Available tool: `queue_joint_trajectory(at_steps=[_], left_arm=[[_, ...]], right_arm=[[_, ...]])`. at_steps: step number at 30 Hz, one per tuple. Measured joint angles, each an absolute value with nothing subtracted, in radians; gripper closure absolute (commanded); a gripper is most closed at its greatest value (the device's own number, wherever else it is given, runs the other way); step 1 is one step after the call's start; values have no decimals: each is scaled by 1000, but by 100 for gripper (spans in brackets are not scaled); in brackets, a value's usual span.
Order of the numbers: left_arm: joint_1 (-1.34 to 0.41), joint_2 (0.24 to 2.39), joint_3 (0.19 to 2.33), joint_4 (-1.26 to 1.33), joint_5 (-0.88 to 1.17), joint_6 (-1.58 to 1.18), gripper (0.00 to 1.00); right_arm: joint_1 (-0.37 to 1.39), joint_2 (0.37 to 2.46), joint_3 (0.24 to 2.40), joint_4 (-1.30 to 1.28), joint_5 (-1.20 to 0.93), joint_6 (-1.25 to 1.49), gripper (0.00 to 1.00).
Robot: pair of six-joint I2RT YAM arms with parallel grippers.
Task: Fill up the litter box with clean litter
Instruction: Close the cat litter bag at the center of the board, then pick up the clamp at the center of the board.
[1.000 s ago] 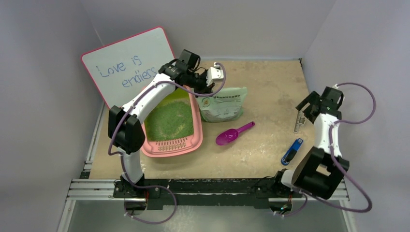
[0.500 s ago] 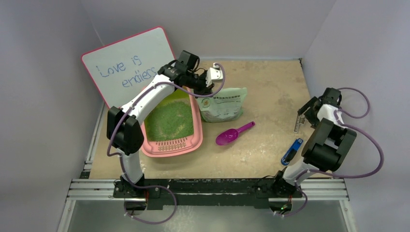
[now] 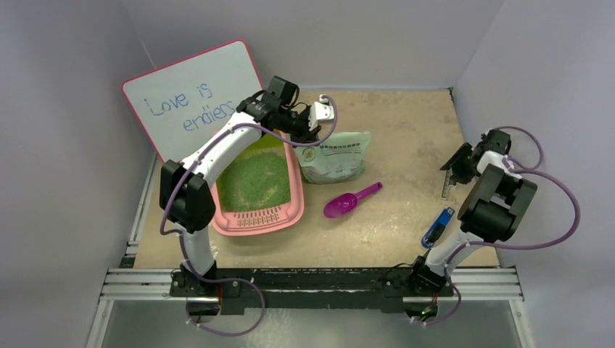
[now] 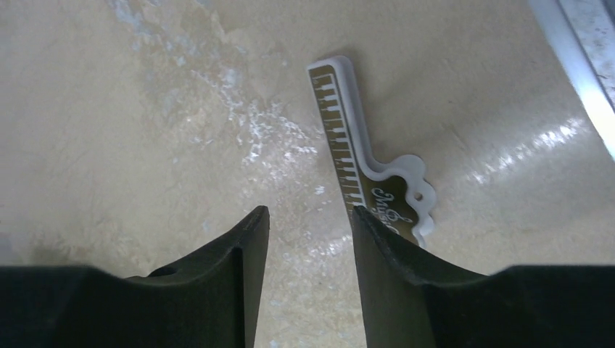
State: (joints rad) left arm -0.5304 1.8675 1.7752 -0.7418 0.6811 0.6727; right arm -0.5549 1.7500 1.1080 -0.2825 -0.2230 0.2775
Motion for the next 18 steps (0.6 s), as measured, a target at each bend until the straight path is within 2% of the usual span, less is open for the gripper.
queue_joint_trajectory(at_steps=[2,8,13,18], left_arm=[[-530,1868,1775,-741,681,673,100],[-530,1866,1774,-741,685,673,100],[-530,1866,1773,-741,685,672,100],[-530,1866,1773,-741,685,673,100]], right_arm=[[-554,1761,1118,-284,-254,271,39],[-534,1741,1132,-313,-221,257,25],[-531,1697,1184,-350,-70,254,23],[-539,1736,1240,-349,-65,253,23]])
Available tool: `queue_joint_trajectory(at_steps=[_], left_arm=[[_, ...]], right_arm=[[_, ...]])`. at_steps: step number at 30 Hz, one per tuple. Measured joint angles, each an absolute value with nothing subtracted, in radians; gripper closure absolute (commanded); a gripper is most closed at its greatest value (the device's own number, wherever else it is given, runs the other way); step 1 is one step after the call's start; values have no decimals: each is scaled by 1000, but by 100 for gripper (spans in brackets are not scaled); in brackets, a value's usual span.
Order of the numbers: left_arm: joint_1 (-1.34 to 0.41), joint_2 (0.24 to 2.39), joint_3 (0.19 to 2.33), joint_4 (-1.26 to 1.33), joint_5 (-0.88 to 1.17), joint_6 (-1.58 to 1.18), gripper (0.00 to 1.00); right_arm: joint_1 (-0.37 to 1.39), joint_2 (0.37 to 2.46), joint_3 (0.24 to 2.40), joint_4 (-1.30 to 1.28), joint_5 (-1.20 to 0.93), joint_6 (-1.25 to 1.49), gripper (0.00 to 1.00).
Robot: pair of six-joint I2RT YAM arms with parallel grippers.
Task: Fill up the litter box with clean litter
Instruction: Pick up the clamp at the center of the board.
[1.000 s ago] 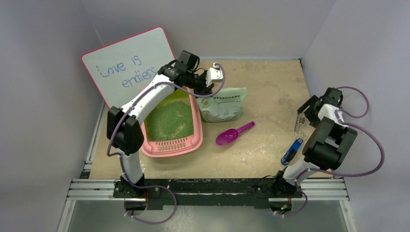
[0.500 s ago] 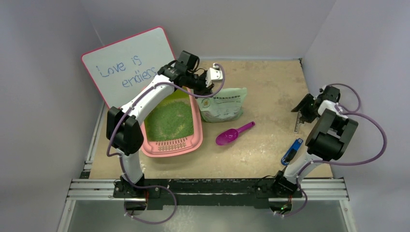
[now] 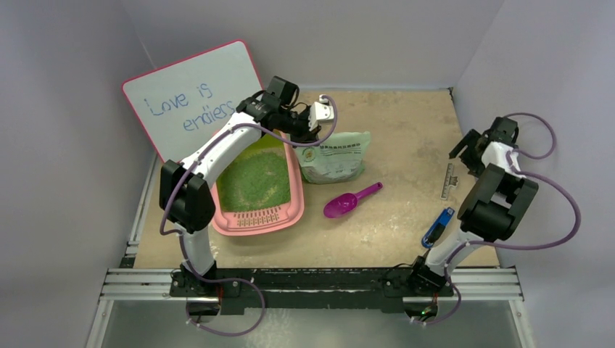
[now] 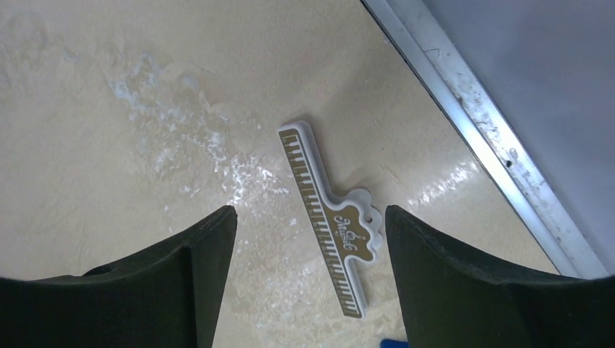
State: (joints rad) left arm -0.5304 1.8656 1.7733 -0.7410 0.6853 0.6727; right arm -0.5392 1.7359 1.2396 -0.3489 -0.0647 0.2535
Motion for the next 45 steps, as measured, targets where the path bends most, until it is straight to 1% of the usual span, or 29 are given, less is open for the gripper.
queue_joint_trajectory(at_steps=[6,11,12,15,16,17,19,21,22,23,24,30,33,36,39,41,43,44,45], left_arm=[[-530,1864,1773,-741,685,673,100],[-530,1863,1771,-741,686,673,100],[-530,1862,1771,-741,686,673,100],[-530,1862,1771,-741,687,673,100],[-530,1862,1771,-741,688,673,100],[-530,1862,1771,-741,688,673,100],[-530,1862,1770,-741,688,673,100],[-530,1862,1769,-741,688,673,100],[-530,1861,1769,-741,688,673,100],[-530,1861,1769,-741,688,673,100],[-530,1861,1769,-741,688,673,100],[-530,1861,1769,-741,689,673,100],[-530,1861,1769,-741,692,672,100],[-530,1861,1769,-741,694,672,100],[-530,1861,1769,-742,696,672,100],[-530,1861,1769,-742,699,671,100],[-530,1861,1769,-742,701,670,100],[-530,1861,1769,-742,701,669,100],[-530,1861,1769,-742,702,668,100]], right_arm=[[-541,1851,1253,-351,-110,258,25],[-542,1876,1244,-345,-162,249,34],[-543,1876,1238,-339,-183,243,36],[-544,1876,1224,-332,-229,216,49],[-544,1876,1223,-329,-241,209,55],[-544,1878,1223,-326,-254,203,60],[-544,1885,1224,-323,-283,191,64],[-543,1895,1224,-321,-310,184,71],[-543,1899,1224,-321,-319,182,69],[-542,1903,1224,-321,-335,179,61],[-541,1904,1224,-321,-347,178,57],[-527,1890,1221,-339,-384,161,55],[-513,1872,1213,-359,-354,153,54],[-483,1860,1196,-369,-295,147,51],[-458,1818,1148,-350,-255,150,53],[-447,1773,1095,-354,-244,157,52],[-441,1747,1066,-356,-247,162,54],[-440,1731,1050,-353,-250,167,53],[-439,1710,1031,-351,-254,173,48]])
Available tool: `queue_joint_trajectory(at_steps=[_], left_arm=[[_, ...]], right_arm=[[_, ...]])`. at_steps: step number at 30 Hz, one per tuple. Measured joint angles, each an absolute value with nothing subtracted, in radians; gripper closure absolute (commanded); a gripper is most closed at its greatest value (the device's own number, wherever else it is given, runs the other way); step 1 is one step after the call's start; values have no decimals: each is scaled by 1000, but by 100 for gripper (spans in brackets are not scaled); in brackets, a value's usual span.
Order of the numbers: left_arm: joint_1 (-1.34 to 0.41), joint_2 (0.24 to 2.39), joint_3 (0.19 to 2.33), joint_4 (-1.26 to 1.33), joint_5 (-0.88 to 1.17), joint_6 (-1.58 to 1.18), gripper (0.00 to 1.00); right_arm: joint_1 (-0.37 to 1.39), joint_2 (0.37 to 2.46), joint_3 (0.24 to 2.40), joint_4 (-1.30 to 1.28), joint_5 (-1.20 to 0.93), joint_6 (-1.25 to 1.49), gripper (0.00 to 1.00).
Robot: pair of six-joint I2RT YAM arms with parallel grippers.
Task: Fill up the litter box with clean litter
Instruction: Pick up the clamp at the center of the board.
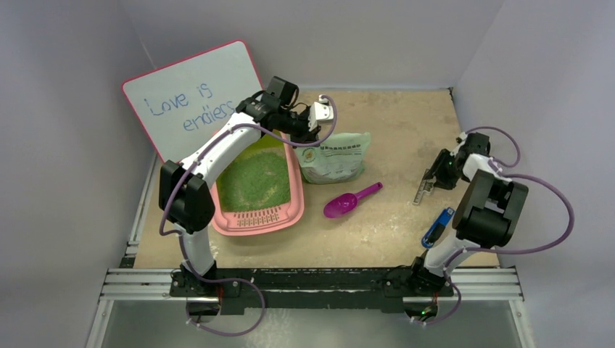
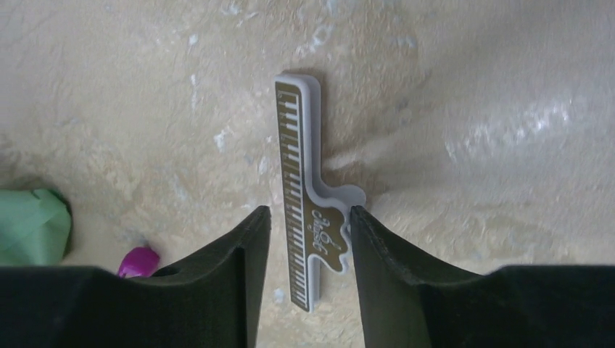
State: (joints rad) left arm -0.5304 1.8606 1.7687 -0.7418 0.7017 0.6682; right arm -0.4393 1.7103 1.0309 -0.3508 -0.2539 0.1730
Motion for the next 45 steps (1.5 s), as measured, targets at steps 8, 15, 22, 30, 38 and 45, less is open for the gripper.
queue_joint_trajectory(at_steps=[8,15,22,30,38,45], left_arm=[[-530,1861,1769,-742,704,665,100],[-530,1860,1769,-742,703,665,100],[-530,1861,1769,-742,704,665,100],[-530,1861,1768,-742,704,665,100],[-530,1860,1768,-741,707,663,100],[-530,1861,1768,-741,713,646,100]], right_arm=[[-440,1540,945,-342,-223,249,50],[-450,1542,898,-316,-201,281,58],[-499,1604,862,-270,-283,311,72],[-509,1626,860,-192,-388,335,100],[-508,1570,867,-180,-402,299,100],[-368,1403,971,-251,-304,226,100]])
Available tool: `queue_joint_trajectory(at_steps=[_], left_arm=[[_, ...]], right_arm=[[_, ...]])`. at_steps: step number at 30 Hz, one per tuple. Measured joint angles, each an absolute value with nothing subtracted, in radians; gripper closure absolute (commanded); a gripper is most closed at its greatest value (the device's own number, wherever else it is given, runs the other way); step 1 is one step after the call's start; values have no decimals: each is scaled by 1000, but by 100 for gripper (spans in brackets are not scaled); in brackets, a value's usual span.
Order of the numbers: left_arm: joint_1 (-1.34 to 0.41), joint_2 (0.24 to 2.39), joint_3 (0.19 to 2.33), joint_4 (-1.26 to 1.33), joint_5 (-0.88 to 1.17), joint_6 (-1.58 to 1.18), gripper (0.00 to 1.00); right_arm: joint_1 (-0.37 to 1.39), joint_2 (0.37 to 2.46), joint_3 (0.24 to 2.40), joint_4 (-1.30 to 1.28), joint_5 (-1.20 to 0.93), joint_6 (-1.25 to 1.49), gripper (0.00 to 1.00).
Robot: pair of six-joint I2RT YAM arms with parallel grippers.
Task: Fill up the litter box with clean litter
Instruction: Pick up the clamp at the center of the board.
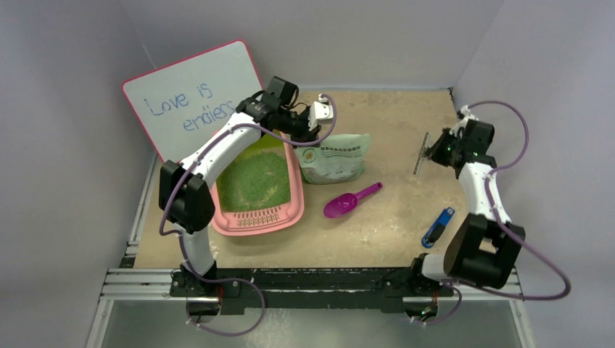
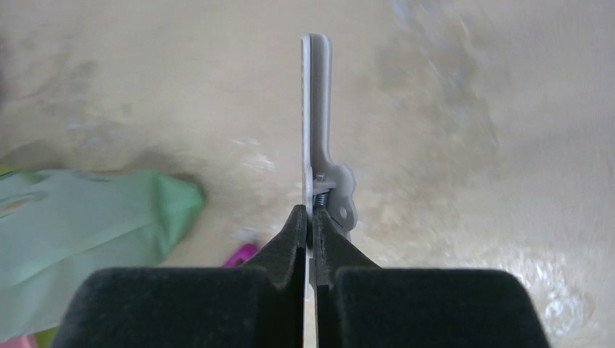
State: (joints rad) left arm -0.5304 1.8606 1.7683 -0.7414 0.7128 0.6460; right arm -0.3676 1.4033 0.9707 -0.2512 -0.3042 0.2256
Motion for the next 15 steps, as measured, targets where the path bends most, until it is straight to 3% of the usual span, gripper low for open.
queue_joint_trajectory(at_steps=[6,15], left_arm=[[-530,1861,1768,-741,722,638,100],[-530,1861,1768,-726,727,602,100]], right_arm=[[-257,1170,1022,-220,-348,121,100],[-136,1000,1007,-144,-732,-140,100]])
